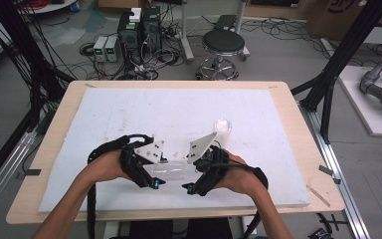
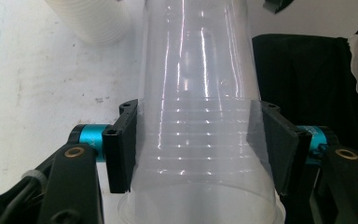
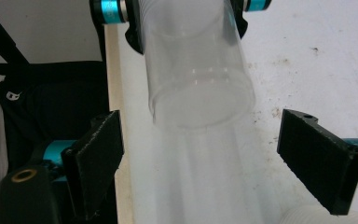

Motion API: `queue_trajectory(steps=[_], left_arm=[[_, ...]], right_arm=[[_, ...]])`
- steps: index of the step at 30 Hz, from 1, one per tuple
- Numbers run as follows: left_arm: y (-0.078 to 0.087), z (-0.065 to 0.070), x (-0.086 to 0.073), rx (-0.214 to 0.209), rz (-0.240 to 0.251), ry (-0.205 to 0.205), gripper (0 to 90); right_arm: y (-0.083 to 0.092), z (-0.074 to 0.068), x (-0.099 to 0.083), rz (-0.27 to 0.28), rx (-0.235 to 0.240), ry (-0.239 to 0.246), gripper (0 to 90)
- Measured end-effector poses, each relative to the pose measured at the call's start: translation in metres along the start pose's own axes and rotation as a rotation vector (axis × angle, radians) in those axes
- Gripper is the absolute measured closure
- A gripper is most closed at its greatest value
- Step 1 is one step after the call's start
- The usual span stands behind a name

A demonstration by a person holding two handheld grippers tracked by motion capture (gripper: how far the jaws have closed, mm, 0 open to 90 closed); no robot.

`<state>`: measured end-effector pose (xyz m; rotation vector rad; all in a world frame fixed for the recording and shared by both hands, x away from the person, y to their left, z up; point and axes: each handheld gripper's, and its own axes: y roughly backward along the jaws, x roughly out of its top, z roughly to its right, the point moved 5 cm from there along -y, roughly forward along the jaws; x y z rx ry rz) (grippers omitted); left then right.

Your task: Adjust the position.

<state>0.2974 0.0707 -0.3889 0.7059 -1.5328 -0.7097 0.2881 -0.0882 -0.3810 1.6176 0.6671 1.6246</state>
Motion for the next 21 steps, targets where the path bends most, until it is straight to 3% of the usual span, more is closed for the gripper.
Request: queue_trajectory(steps=[10, 14, 19, 21], left_arm=[[-0.0047, -0.0007, 0.0021, -0.013, 0.002, 0.005, 37.2], [-0.0064, 0.0001, 0.0029, -0.018, 0.004, 0.006, 37.2], [-0.0079, 0.0002, 0.0028, -0.032, -0.003, 0.002, 37.2], [-0.0086, 0.0003, 0.0025, -0.032, -0.001, 0.001, 37.2]], right_arm=[[-0.0040, -0.0004, 0.0017, -0.003, 0.002, 0.004, 16.1], [-0.0065, -0.0024, 0.0029, 0.002, 0.011, 0.007, 20.9], [-0.0098, -0.0036, 0.0040, 0.015, 0.013, 0.012, 39.0], [-0.0099, -0.0034, 0.0033, 0.013, 0.015, 0.008, 42.0]])
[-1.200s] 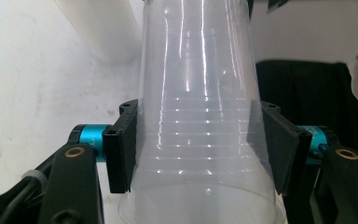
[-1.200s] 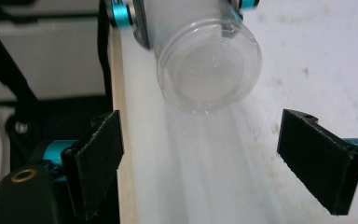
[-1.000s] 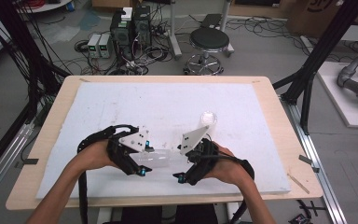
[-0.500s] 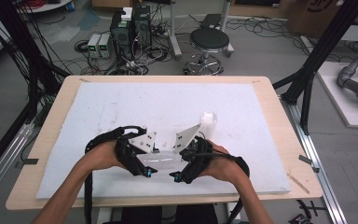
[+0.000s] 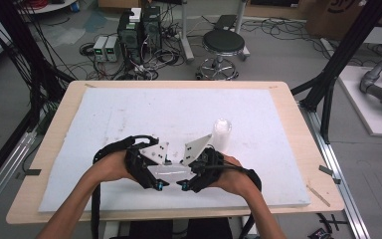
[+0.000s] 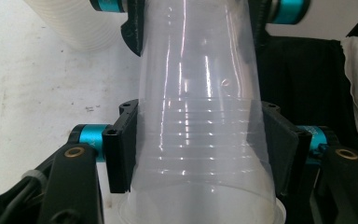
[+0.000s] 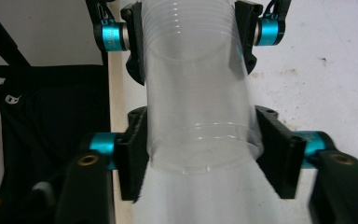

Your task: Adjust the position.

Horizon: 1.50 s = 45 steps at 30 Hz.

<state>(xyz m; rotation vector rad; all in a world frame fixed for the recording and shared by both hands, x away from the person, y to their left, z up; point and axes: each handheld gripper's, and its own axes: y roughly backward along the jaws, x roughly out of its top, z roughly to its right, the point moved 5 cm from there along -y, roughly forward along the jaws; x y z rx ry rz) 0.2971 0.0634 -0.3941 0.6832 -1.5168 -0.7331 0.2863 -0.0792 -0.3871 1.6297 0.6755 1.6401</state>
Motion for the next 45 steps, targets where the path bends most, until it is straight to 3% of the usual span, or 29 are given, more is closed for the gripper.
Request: queue_trajectory(steps=[6, 9, 10, 20, 21, 25, 30, 34, 40, 45], left_arm=[[-0.002, -0.002, 0.000, 0.028, 0.031, 0.005, 29.0], [-0.002, -0.003, -0.001, 0.024, 0.061, -0.002, 14.4], [-0.002, -0.003, -0.001, 0.018, 0.071, -0.002, 13.1], [0.000, -0.004, -0.003, 0.031, 0.118, 0.020, 13.1], [0.001, -0.004, -0.003, 0.040, 0.140, 0.023, 13.1], [0.012, -0.005, -0.011, 0.094, 0.310, 0.044, 13.1], [0.019, 0.000, -0.024, 0.093, 0.499, 0.059, 12.7], [0.020, 0.001, -0.035, 0.116, 0.601, 0.094, 11.4], [0.015, 0.003, -0.052, 0.128, 0.662, 0.142, 10.0], [0.009, 0.005, -0.058, 0.134, 0.691, 0.157, 10.0]], right_arm=[[0.001, 0.002, -0.002, 0.006, -0.010, -0.007, 42.9], [0.002, 0.003, -0.003, 0.009, -0.007, -0.010, 43.0], [0.003, 0.003, -0.004, 0.009, -0.010, -0.012, 43.0], [0.004, 0.005, -0.009, 0.010, -0.012, -0.025, 43.1], [0.004, 0.006, -0.010, 0.014, -0.017, -0.025, 43.1], [0.007, 0.007, -0.016, 0.075, -0.010, -0.046, 43.1], [0.011, 0.006, -0.026, 0.189, -0.017, -0.074, 42.9], [0.009, 0.005, -0.032, 0.244, -0.005, -0.099, 42.8], [0.005, 0.003, -0.037, 0.259, -0.002, -0.109, 42.8], [0.003, 0.003, -0.038, 0.304, -0.006, -0.114, 42.8]])
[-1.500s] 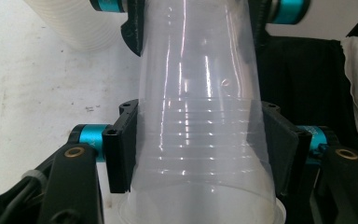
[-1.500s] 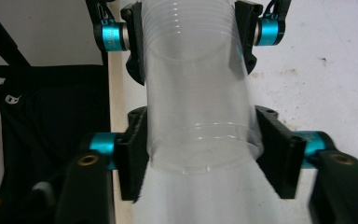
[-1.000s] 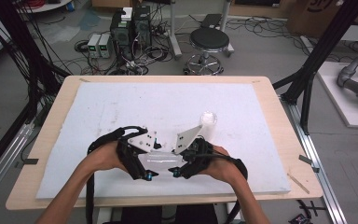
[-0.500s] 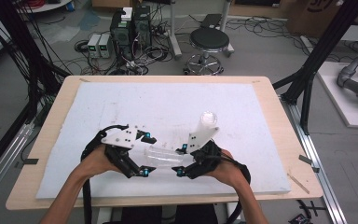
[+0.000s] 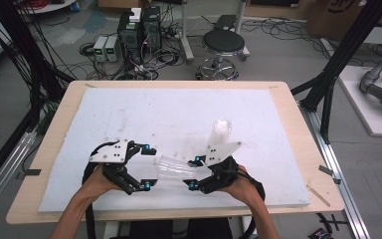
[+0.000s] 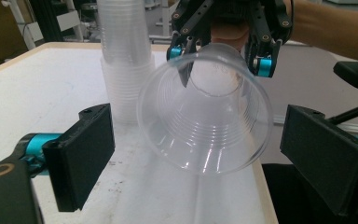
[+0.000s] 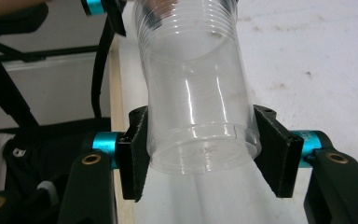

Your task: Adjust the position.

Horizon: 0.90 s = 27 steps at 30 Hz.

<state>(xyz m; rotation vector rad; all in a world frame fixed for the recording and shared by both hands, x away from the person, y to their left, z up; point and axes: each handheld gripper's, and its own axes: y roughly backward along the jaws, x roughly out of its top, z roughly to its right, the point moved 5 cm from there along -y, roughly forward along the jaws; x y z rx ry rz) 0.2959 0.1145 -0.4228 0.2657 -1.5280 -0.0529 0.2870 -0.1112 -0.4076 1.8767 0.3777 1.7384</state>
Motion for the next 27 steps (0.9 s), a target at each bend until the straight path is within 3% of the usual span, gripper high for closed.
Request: queue_trajectory(steps=[4, 12, 19, 27], left_arm=[[-0.002, 0.001, -0.001, 0.002, 0.032, -0.001, 9.9], [-0.008, 0.001, 0.002, -0.002, 0.060, 0.008, 9.5], [-0.018, 0.002, 0.005, -0.021, 0.086, 0.031, 9.0], [-0.029, 0.001, 0.011, -0.027, 0.151, 0.055, 9.1]], right_arm=[[-0.001, 0.002, -0.001, 0.096, -0.021, 0.000, 42.8], [-0.003, 0.003, -0.002, 0.204, -0.002, -0.013, 42.8], [-0.004, 0.002, -0.002, 0.238, 0.003, 0.007, 42.8], [-0.003, 0.002, 0.000, 0.260, 0.007, 0.008, 42.8]])
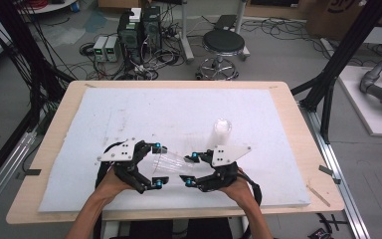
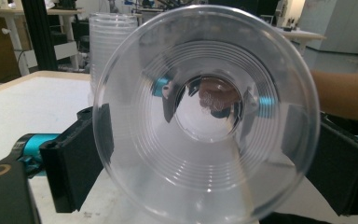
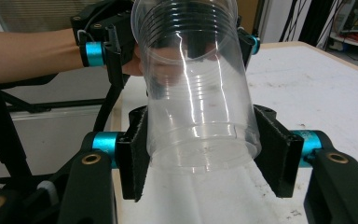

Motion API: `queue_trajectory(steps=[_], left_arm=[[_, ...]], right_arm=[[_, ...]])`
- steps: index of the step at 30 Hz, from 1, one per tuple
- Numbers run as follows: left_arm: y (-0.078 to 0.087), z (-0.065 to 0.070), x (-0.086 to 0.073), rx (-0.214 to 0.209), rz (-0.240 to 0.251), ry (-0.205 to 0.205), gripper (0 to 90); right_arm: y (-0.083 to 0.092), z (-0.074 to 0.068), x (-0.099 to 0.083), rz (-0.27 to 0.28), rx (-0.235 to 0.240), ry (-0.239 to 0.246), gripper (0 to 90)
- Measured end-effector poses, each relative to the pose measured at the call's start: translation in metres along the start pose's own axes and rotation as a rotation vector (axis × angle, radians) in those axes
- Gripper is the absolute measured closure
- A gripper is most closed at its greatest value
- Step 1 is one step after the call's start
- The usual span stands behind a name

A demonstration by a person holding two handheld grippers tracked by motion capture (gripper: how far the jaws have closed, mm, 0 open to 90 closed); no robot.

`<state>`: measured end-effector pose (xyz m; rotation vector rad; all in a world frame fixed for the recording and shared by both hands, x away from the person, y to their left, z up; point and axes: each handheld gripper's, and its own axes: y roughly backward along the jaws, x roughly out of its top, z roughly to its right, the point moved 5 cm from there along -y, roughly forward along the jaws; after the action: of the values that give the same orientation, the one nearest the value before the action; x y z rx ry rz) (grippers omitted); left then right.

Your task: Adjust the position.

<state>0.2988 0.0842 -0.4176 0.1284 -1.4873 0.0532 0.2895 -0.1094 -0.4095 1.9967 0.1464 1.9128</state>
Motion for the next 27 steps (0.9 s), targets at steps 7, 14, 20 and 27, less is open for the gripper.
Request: queue_trajectory(steps=[7, 14, 20, 27], left_arm=[[-0.0100, -0.0002, 0.0054, -0.027, 0.007, -0.002, 11.5], [-0.0098, 0.0000, 0.0064, -0.045, 0.014, -0.009, 21.7], [-0.0089, 0.0012, 0.0070, -0.050, 0.017, -0.021, 30.5], [-0.0088, 0.0017, 0.0068, -0.056, 0.013, -0.024, 31.6]], right_arm=[[-0.0002, -0.0009, 0.0009, 0.009, 0.009, 0.003, 42.8], [0.0005, -0.0012, 0.0014, 0.016, 0.016, 0.009, 42.8], [0.0005, -0.0018, 0.0009, 0.011, 0.023, 0.016, 42.8], [0.0006, -0.0015, 0.0006, 0.006, 0.022, 0.022, 42.4]])
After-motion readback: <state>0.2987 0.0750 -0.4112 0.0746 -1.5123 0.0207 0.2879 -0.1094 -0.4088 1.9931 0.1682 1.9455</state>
